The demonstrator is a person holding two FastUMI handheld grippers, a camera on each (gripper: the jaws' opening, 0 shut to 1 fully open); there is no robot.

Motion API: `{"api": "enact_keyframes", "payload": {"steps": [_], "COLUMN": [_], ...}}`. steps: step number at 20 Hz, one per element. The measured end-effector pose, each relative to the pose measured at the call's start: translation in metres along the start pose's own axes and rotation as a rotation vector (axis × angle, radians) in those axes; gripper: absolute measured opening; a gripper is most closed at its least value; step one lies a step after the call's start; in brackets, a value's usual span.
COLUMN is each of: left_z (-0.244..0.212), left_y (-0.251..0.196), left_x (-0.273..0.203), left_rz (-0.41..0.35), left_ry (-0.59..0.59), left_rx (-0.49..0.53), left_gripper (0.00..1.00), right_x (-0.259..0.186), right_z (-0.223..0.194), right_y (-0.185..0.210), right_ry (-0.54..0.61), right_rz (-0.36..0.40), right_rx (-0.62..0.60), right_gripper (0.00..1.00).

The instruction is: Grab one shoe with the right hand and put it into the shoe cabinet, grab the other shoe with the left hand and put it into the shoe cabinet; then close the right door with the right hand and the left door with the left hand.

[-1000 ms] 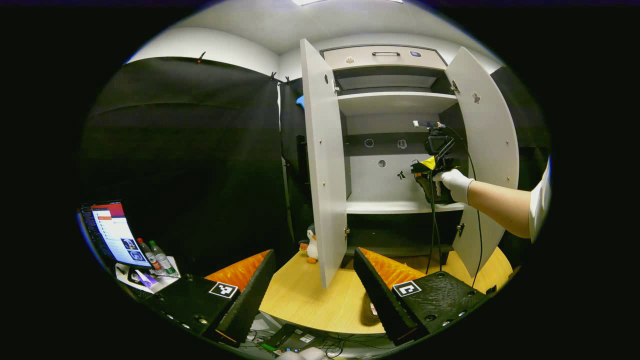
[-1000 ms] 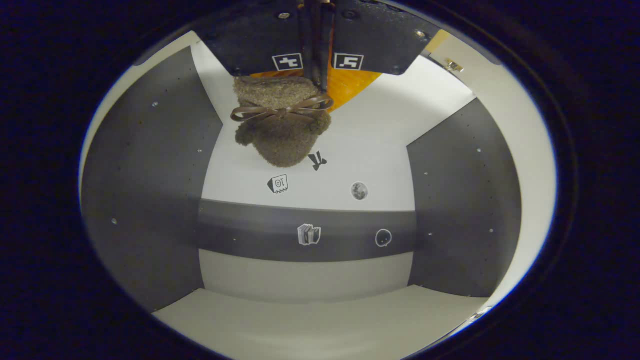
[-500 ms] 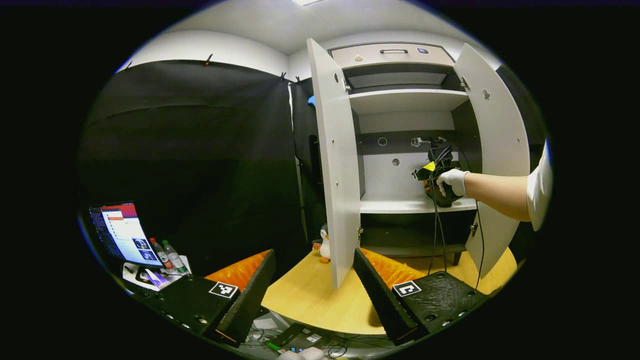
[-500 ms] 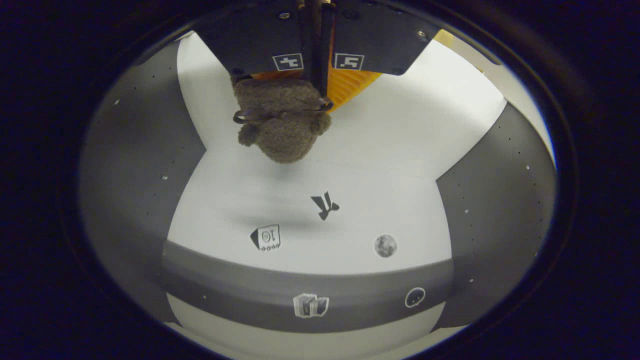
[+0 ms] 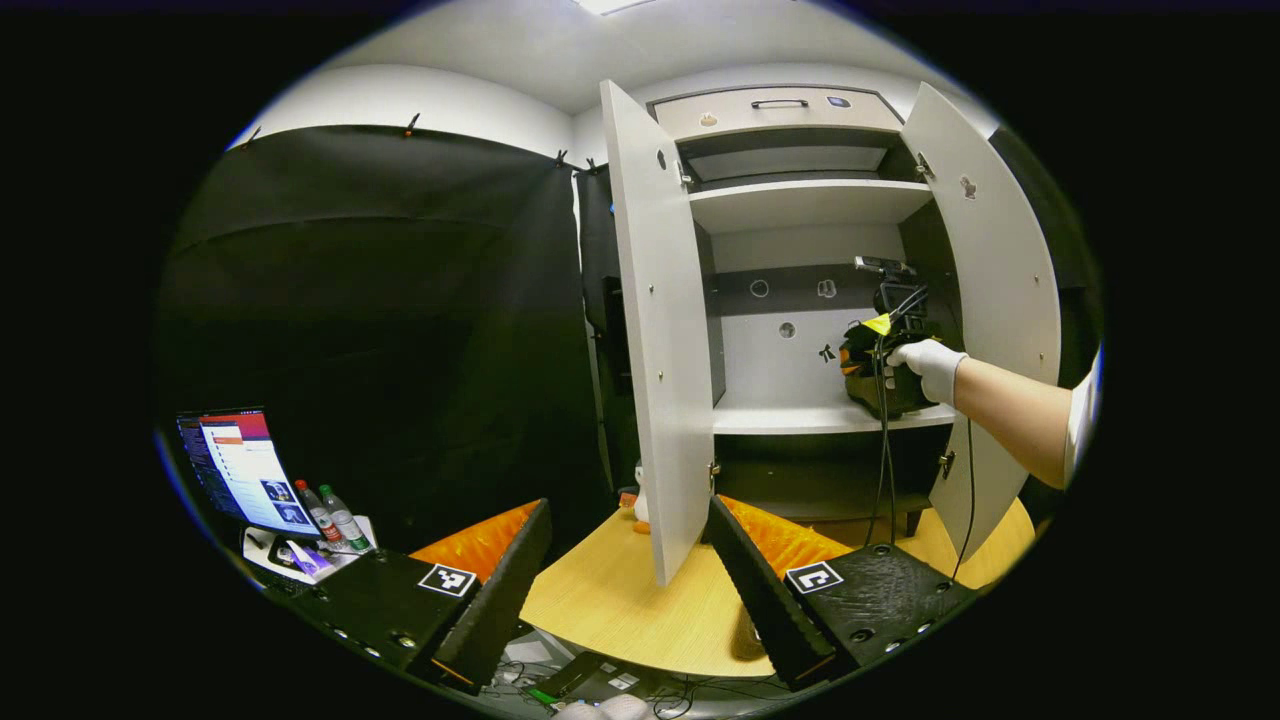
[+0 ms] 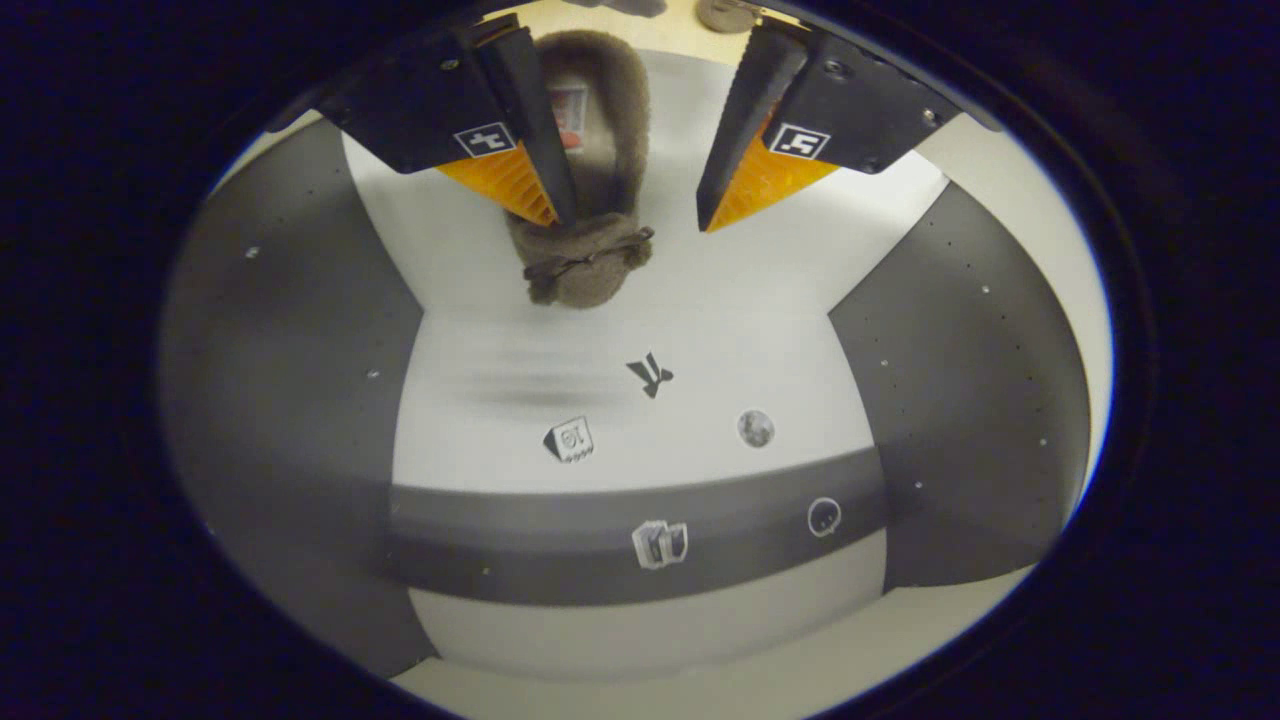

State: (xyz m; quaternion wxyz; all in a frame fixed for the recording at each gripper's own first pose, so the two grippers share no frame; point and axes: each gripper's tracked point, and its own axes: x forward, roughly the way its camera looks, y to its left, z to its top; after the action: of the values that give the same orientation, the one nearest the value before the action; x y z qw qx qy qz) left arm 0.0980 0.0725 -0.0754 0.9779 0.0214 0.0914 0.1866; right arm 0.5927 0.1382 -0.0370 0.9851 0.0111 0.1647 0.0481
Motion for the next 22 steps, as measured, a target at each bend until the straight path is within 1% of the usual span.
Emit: {"api": "enact_keyframes", "payload": {"steps": [1,2,4,7,9,10,11,12,13,14,15,16,17,18,20,21,22], "left_z": [0.0,0.001,0.002,0.003,0.003,0.001,-0.001,-0.001,-0.001,-0.005,-0.008,-0.011,-0.013,-0.019,-0.032,-0.04,-0.047], "left_y": [0.001,0.004,0.005,0.008,0.012,0.015,0.016,0.017,0.017,0.015,0.013,0.012,0.007,0.002,-0.01,-0.018,-0.027], "left_x": [0.003,0.006,0.011,0.02,0.026,0.03,0.033,0.035,0.038,0.042,0.043,0.044,0.044,0.045,0.045,0.044,0.042], "left_rz": [-0.01,-0.018,-0.055,-0.134,-0.178,-0.197,-0.218,-0.238,-0.258,-0.281,-0.303,-0.324,-0.348,-0.373,-0.418,-0.441,-0.468], "left_ry": [-0.003,-0.006,-0.018,-0.033,-0.041,-0.044,-0.044,-0.054,-0.059,-0.054,-0.051,-0.05,-0.048,-0.044,-0.028,-0.016,-0.001], "left_rx": [0.008,0.015,0.007,-0.016,-0.018,-0.017,-0.018,-0.018,-0.016,-0.01,-0.004,-0.002,-0.003,-0.001,0.006,0.006,-0.001], "left_gripper": [1.0,0.96,0.96,0.96,0.96,1.0,0.96,1.0,0.96,0.96,1.0,0.96,0.96,1.0,1.0,1.0,0.97], "right_x": [-0.02,-0.038,-0.082,-0.149,-0.193,-0.215,-0.235,-0.252,-0.269,-0.285,-0.301,-0.317,-0.333,-0.35,-0.378,-0.389,-0.399], "right_z": [0.011,0.018,0.03,0.037,0.033,0.026,0.019,0.008,-0.003,-0.018,-0.032,-0.048,-0.063,-0.079,-0.108,-0.122,-0.136], "right_y": [-0.001,0.003,0.009,0.014,0.014,0.011,0.011,0.01,0.007,0.002,-0.002,-0.005,-0.01,-0.013,-0.023,-0.031,-0.04], "right_ry": [-0.067,-0.121,-0.199,-0.275,-0.317,-0.332,-0.347,-0.355,-0.364,-0.367,-0.373,-0.375,-0.373,-0.373,-0.36,-0.343,-0.323], "right_rz": [-0.005,0.0,0.012,0.022,0.021,0.008,0.002,-0.004,-0.023,-0.046,-0.062,-0.08,-0.094,-0.104,-0.13,-0.158,-0.185], "right_rx": [-0.021,-0.032,-0.031,-0.008,0.006,0.013,0.016,0.011,0.005,-0.005,-0.009,-0.009,-0.003,0.006,0.008,0.001,-0.008], "right_gripper": [0.78,0.81,1.0,1.0,1.0,1.0,1.0,1.0,1.0,1.0,1.0,1.0,1.0,1.0,1.0,1.0,1.0]}}
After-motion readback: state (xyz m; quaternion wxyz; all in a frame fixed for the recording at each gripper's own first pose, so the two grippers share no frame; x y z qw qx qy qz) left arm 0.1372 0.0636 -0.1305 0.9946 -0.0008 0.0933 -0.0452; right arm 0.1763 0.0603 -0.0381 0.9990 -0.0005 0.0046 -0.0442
